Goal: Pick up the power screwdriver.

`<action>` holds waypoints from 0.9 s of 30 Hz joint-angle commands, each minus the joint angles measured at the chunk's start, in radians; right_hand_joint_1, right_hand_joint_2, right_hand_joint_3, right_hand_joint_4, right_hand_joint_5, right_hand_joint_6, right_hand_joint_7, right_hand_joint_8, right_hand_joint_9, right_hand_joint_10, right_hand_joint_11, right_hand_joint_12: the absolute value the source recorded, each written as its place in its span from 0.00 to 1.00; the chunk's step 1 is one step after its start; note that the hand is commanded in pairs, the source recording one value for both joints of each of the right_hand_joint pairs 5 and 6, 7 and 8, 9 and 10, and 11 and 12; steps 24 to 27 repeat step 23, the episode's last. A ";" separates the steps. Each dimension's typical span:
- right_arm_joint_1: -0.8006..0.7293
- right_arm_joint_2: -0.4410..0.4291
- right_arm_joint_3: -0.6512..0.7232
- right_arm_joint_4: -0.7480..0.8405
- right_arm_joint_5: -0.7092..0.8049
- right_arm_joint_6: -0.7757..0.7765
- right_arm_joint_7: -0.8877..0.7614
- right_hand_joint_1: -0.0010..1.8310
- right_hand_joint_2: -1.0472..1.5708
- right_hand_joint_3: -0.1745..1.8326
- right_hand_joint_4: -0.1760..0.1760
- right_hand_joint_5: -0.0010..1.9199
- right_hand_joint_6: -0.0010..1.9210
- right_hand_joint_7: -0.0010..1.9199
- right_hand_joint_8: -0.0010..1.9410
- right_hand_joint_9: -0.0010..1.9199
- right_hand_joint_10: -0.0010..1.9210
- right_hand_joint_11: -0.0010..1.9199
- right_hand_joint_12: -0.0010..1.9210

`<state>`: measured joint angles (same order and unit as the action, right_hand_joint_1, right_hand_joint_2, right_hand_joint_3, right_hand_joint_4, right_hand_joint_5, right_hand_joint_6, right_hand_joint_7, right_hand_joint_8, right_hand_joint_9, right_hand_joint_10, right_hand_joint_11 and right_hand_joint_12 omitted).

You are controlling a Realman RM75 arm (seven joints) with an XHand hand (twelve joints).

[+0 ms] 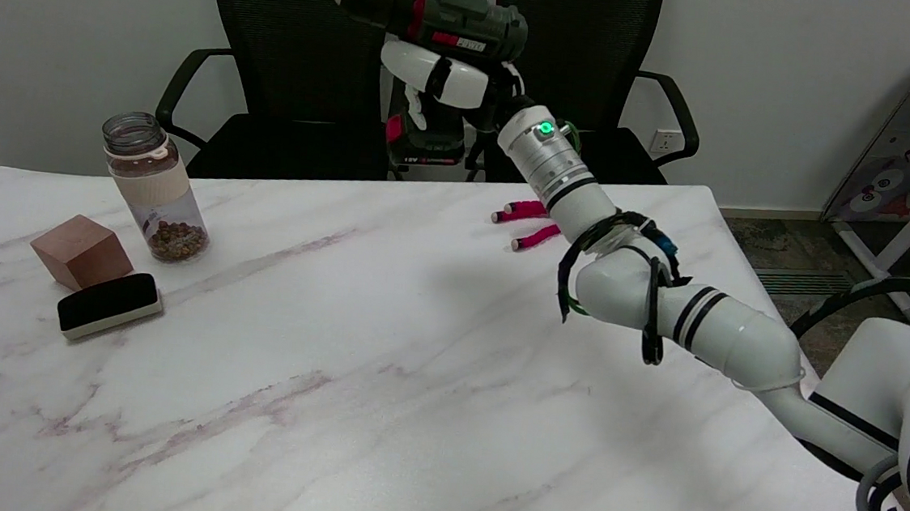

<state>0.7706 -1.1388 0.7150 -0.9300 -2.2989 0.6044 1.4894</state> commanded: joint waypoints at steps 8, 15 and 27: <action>-0.025 0.052 0.014 -0.072 0.001 -0.024 0.003 0.48 0.66 0.48 1.00 0.90 0.90 0.90 0.89 1.00 1.00 1.00 1.00; -0.062 0.054 0.011 -0.123 0.001 -0.026 0.003 0.47 0.66 0.48 1.00 0.88 0.88 0.88 0.87 1.00 1.00 1.00 1.00; -0.097 0.052 -0.010 -0.167 0.062 -0.017 -0.006 0.47 0.66 0.48 1.00 0.87 0.86 0.87 0.86 1.00 1.00 1.00 1.00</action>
